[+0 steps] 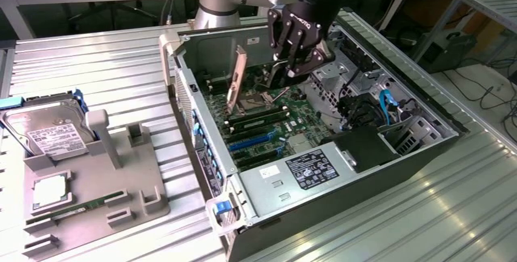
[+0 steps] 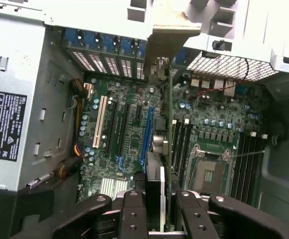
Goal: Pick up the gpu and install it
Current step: 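Insert the gpu into the slot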
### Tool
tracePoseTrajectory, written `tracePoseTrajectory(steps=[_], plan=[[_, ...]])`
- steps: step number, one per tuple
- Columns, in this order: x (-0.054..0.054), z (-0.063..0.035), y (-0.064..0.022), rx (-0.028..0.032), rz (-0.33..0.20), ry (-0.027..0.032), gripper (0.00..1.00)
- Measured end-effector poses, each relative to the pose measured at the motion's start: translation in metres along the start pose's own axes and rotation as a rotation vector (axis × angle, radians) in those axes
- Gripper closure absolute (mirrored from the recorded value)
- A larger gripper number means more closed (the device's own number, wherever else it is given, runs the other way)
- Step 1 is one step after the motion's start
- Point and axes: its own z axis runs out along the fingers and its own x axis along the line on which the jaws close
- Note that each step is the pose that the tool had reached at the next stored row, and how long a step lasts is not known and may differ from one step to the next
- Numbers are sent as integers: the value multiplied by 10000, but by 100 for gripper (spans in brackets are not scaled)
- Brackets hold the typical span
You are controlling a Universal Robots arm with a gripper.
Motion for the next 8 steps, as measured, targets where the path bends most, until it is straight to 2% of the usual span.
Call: tracePoseTrajectory(steps=[3, 5, 6, 8], plan=[[0, 16, -3, 17, 73, -6, 73], [-1, 23, -3, 74, 97, 2, 73], [-1, 27, -4, 131, 114, 8, 73], [-2, 39, -5, 292, 148, 25, 73]])
